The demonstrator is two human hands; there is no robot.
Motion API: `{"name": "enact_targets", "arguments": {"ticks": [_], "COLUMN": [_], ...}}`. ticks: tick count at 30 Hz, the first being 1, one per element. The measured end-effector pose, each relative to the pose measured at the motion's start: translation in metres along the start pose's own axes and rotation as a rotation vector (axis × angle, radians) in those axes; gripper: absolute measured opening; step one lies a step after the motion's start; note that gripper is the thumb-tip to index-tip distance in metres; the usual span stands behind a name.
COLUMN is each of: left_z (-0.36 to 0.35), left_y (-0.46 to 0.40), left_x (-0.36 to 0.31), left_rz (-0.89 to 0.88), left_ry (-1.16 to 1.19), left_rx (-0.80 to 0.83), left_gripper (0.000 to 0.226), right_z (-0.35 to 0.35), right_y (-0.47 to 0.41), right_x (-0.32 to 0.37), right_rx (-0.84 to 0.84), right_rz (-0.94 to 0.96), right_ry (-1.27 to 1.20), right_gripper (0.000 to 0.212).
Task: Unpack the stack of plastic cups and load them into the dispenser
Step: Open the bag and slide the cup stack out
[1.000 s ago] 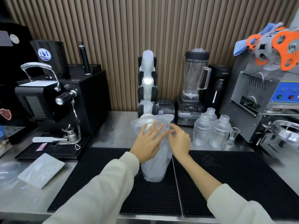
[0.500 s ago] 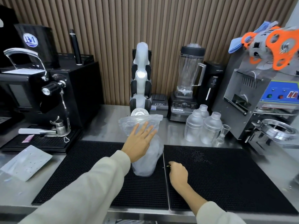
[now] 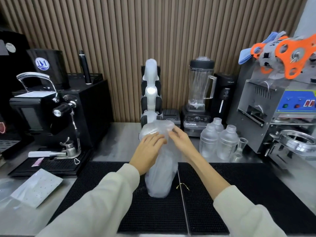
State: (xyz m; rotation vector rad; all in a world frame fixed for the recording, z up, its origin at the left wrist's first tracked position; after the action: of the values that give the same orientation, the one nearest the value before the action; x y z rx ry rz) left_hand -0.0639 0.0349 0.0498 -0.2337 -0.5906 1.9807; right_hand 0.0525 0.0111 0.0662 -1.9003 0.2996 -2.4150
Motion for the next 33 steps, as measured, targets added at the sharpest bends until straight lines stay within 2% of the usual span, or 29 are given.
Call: {"name": "enact_targets", "arguments": {"ticks": [2,5,8,9,12,14,15,18,20,22,23,25,27,29,31,33], "left_z": [0.008,0.008,0.012,0.018,0.027,0.025,0.026,0.025,0.031,0.037,0.042,0.046,0.042,0.024,0.008,0.002], "left_y": [-0.001,-0.002,0.001,0.001,-0.004,-0.012,-0.016,-0.025,-0.03,-0.032,-0.031,-0.027,-0.022,-0.016,-0.012,-0.012], "left_x": [0.002,0.013,0.021,0.023,0.036,0.043,0.044,0.043,0.036,0.033,0.032,0.03,0.034,0.043,0.044,0.043], "left_rz": [-0.004,-0.038,0.134,0.23,0.563,0.726,0.761,0.777,0.703,0.641,0.612,0.605,0.741,0.958,1.054,1.037], "left_ry": [0.081,0.243,0.794,1.008,1.462,1.609,1.627,1.503,1.283,0.964,0.836,0.73,0.737,0.864,1.161,1.428], "left_rx": [0.021,0.141,0.272,0.224,-0.16,-0.258,-0.271,-0.234,-0.152,-0.098,-0.093,-0.136,-0.141,-0.023,0.045,0.019], "left_gripper": [0.057,0.063,0.064,0.059,0.038,0.06,0.069,0.064,0.056,0.053,0.053,0.054,0.055,0.055,0.051,0.045], "right_z": [-0.004,-0.004,0.0,0.0,0.005,0.006,0.006,0.01,0.013,0.018,0.021,0.025,0.026,0.027,0.028,0.027], "right_y": [-0.005,-0.012,-0.015,-0.016,-0.014,-0.013,-0.013,-0.015,-0.018,-0.019,-0.018,-0.016,-0.014,-0.014,-0.014,-0.016], "right_x": [0.007,0.008,0.009,0.01,0.015,0.018,0.02,0.023,0.028,0.031,0.032,0.033,0.03,0.029,0.029,0.029], "right_rx": [0.023,0.002,-0.009,-0.015,-0.098,-0.147,-0.163,-0.21,-0.172,-0.123,-0.113,-0.099,-0.089,-0.091,-0.091,-0.04], "right_rz": [0.061,0.1,0.055,0.037,0.003,-0.003,-0.011,-0.043,-0.03,0.005,0.022,0.05,0.079,0.088,0.089,0.117], "right_ry": [-0.071,-0.231,-0.293,-0.318,-0.358,-0.324,-0.304,-0.26,-0.177,-0.064,-0.005,0.038,0.013,-0.026,0.009,0.122], "right_gripper": [0.044,0.041,0.038,0.037,0.038,0.045,0.046,0.041,0.046,0.058,0.062,0.064,0.062,0.06,0.058,0.053]}}
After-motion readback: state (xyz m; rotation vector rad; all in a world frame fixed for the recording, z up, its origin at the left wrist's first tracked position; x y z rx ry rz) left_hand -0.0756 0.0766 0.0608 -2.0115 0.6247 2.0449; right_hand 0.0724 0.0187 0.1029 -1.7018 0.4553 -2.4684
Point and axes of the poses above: each hand's wrist, its own y-axis away from the middle knuckle, its own z-axis out of the back of the hand, x = y × z, the point moved 6 cm from there along -y, towards the middle knuckle, and after that the axes turned 11 degrees about x, right-handed, at the moved point
